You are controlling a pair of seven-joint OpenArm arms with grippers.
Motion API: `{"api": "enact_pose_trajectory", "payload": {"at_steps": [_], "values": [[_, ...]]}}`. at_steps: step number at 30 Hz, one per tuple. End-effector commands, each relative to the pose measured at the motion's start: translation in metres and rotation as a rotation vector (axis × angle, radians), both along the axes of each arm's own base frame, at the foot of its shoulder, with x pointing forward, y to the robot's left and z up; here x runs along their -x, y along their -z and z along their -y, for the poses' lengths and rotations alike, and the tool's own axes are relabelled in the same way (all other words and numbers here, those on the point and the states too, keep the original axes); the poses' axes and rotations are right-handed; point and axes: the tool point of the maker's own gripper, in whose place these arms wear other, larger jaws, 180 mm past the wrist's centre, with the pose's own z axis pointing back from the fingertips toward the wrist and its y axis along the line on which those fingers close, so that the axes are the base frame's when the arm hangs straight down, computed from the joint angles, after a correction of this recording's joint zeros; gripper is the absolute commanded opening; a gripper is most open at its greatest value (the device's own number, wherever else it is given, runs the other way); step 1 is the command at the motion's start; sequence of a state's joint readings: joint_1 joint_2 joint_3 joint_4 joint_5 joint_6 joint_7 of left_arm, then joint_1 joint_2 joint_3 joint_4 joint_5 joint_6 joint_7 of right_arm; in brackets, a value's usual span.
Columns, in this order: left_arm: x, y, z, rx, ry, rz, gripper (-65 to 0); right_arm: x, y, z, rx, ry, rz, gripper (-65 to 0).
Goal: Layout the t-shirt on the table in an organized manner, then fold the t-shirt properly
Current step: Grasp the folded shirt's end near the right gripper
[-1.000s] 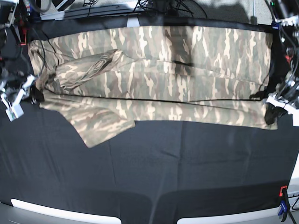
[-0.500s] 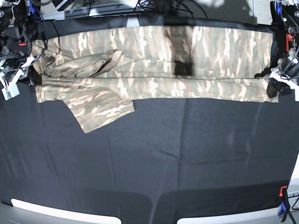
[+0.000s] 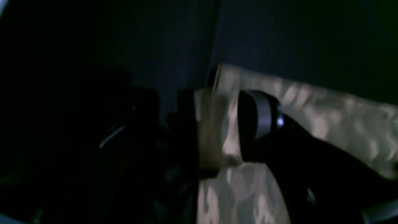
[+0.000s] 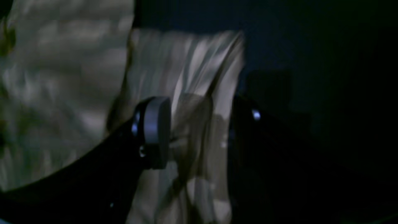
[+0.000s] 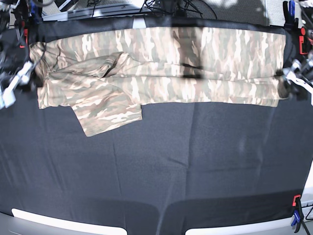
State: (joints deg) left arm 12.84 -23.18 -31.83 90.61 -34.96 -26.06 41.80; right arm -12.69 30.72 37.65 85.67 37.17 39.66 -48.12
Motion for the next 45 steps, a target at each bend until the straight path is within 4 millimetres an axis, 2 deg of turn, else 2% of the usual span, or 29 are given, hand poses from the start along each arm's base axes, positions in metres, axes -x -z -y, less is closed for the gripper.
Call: {"api": "enact_pose_trajectory", "payload": {"at_steps": [1, 3, 6, 9, 13, 17, 23, 26, 31, 41, 43, 45], "values": [[-0.012, -0.025, -0.001, -0.021, 0.017, 0.083, -27.8, -0.019, -0.023, -0.002, 0.005, -0.027, 0.075, -34.3], [-0.017, -0.040, 0.007, -0.002, 0.034, 0.130, -27.9, -0.037, -0.027, -0.013, -0.022, -0.027, 0.072, -34.3], [-0.022, -0.053, 0.018, 0.010, 0.062, 0.174, -27.9, -0.064, -0.034, -0.045, -0.064, -0.106, 0.046, -34.4], [-0.024, -0.054, 0.028, 0.016, 0.082, 0.183, -27.9, -0.090, -0.040, -0.074, -0.035, -0.188, 0.020, -34.4], [-0.026, -0.049, 0.041, 0.028, 0.118, 0.171, -27.9, -0.114, -0.030, -0.099, -0.008, -0.235, -0.021, -34.4], [-0.027, -0.045, 0.052, 0.027, 0.147, 0.162, -27.9, -0.141, -0.022, -0.117, -0.049, -0.241, -0.041, -34.4], [-0.027, -0.043, 0.057, 0.035, 0.155, 0.159, -27.9, -0.170, 0.002, -0.128, -0.107, -0.196, -0.129, -34.4], [-0.027, -0.042, 0.058, 0.036, 0.152, 0.159, -27.9, -0.169, 0.018, -0.135, -0.138, -0.197, -0.200, -34.4], [-0.027, -0.040, 0.059, 0.030, 0.149, 0.159, -27.9, -0.156, 0.046, -0.137, -0.092, -0.216, -0.310, -34.4], [-0.028, -0.042, 0.058, 0.030, 0.146, 0.172, -27.9, -0.143, 0.061, -0.147, -0.041, -0.273, -0.380, -34.5], [-0.028, -0.042, 0.058, 0.030, 0.146, 0.172, -27.9, -0.140, 0.063, -0.146, -0.037, -0.275, -0.396, -38.0], [-0.028, -0.042, 0.058, 0.030, 0.146, 0.173, -27.9, -0.138, 0.064, -0.147, -0.035, -0.283, -0.401, -47.1]]}}
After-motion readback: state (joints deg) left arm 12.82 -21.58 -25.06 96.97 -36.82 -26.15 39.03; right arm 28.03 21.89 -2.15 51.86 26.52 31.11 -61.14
